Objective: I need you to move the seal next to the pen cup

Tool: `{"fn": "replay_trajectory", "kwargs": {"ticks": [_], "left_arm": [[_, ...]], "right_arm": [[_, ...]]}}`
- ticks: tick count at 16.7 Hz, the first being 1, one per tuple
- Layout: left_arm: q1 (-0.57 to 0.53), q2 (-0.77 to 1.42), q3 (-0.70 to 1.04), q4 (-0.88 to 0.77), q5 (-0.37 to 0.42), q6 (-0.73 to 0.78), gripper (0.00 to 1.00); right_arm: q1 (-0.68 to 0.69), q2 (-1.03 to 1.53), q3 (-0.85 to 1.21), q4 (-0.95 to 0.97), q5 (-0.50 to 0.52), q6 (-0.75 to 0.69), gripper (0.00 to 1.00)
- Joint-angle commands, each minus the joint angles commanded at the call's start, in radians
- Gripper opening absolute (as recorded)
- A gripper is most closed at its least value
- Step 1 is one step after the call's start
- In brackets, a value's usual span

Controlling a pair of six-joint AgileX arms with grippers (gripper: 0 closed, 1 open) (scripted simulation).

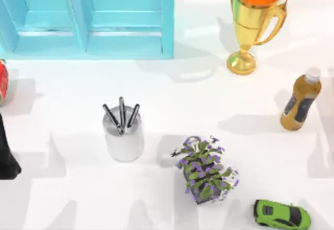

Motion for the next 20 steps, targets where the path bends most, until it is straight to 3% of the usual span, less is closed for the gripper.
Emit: {"fn": "replay_trajectory", "kwargs": {"ticks": [4, 8, 20], "left_arm": [[0.006, 0.031, 0.032, -0.03, -0.001, 0.007, 1.0], [0.036, 0.219, 0.218, -0.188, -0.001, 0.041, 1.0], [0.174, 1.329, 1.077, -0.988, 0.003, 0.193, 1.0]], "right_arm": [[0.0, 0.0, 0.0, 0.0, 0.0, 0.0, 1.0], [0.0, 0.0, 0.0, 0.0, 0.0, 0.0, 1.0], [0.0, 0.0, 0.0, 0.0, 0.0, 0.0, 1.0]]}}
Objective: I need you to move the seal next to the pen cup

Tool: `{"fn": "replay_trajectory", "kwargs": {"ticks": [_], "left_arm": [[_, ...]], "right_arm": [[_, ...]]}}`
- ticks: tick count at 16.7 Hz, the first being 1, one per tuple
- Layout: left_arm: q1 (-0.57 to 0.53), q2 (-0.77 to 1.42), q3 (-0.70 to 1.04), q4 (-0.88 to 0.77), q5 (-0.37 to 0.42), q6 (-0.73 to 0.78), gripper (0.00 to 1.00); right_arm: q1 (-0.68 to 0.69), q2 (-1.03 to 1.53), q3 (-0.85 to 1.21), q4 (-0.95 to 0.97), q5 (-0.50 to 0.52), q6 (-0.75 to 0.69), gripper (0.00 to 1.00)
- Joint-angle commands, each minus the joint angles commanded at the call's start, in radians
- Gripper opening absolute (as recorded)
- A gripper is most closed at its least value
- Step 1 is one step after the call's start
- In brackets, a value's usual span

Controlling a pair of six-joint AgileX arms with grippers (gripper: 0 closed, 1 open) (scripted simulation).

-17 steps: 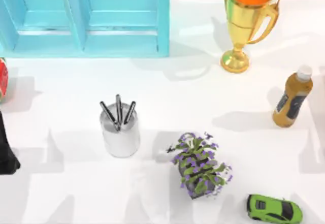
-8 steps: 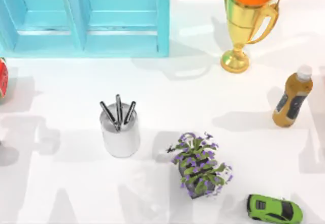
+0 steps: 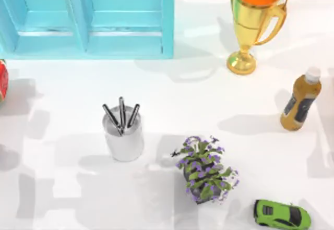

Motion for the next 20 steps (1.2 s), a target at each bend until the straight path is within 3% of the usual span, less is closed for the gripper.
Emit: {"fn": "replay_trajectory", "kwargs": {"ticks": [4, 8, 16, 20], "left_arm": [[0.036, 0.261, 0.228, -0.19, -0.001, 0.039, 1.0], [0.055, 0.39, 0.352, -0.286, -0.002, 0.059, 1.0], [0.053, 0.404, 0.345, -0.275, -0.002, 0.059, 1.0], [0.057, 0.439, 0.233, -0.125, -0.002, 0.061, 1.0]], "right_arm": [[0.0, 0.0, 0.0, 0.0, 0.0, 0.0, 1.0], [0.0, 0.0, 0.0, 0.0, 0.0, 0.0, 1.0], [0.0, 0.0, 0.0, 0.0, 0.0, 0.0, 1.0], [0.0, 0.0, 0.0, 0.0, 0.0, 0.0, 1.0]]}}
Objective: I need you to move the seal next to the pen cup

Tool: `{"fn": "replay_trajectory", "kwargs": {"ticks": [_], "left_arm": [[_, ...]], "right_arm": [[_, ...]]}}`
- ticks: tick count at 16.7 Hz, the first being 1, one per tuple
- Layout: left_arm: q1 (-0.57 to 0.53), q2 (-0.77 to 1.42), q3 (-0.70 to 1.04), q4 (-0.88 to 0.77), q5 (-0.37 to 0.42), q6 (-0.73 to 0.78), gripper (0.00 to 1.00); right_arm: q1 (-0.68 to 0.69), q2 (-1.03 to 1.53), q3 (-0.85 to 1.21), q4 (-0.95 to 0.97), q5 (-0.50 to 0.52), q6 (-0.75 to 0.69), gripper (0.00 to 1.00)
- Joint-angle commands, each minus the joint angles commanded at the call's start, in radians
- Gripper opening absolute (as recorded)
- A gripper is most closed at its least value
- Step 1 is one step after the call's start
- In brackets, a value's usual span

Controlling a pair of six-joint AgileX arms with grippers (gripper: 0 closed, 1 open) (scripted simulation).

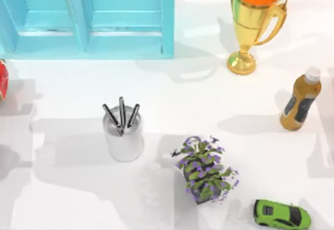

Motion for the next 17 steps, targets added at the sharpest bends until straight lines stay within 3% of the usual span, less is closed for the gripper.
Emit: {"fn": "replay_trajectory", "kwargs": {"ticks": [5, 10, 17], "left_arm": [[0.004, 0.051, -0.155, 0.207, 0.0, 0.005, 1.0], [0.004, 0.055, -0.167, 0.221, 0.0, 0.005, 1.0], [0.004, 0.055, -0.167, 0.221, 0.0, 0.005, 0.47]], "right_arm": [[0.0, 0.0, 0.0, 0.0, 0.0, 0.0, 1.0], [0.0, 0.0, 0.0, 0.0, 0.0, 0.0, 1.0], [0.0, 0.0, 0.0, 0.0, 0.0, 0.0, 1.0]]}}
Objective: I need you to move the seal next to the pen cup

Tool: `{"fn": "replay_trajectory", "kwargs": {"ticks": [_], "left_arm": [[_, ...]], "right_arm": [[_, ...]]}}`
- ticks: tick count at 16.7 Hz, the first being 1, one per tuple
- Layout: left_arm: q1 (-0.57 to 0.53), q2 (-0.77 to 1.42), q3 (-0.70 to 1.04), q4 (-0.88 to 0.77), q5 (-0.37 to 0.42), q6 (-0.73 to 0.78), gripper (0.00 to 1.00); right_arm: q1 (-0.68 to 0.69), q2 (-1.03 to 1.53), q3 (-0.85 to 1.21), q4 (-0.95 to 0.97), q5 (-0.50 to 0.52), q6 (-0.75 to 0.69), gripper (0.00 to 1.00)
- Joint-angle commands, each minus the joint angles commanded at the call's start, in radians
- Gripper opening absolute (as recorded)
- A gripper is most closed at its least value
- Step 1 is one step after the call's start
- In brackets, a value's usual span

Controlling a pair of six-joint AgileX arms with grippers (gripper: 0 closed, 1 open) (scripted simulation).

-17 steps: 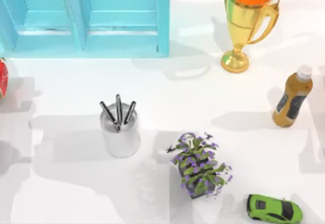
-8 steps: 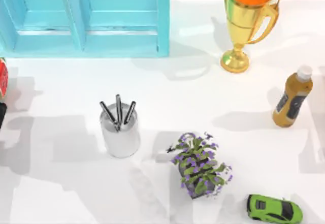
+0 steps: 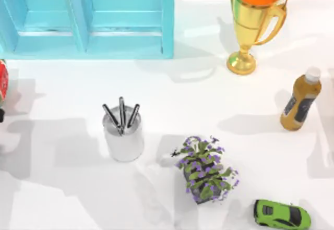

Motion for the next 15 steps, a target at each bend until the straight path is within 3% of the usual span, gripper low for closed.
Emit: {"fn": "replay_trajectory", "kwargs": {"ticks": [6, 15], "left_arm": [[0.0, 0.0, 0.0, 0.0, 0.0, 0.0, 0.02], [-0.002, -0.001, 0.0, 0.0, 0.0, 0.001, 0.0]], "right_arm": [[0.0, 0.0, 0.0, 0.0, 0.0, 0.0, 1.0], [0.0, 0.0, 0.0, 0.0, 0.0, 0.0, 1.0]]}}
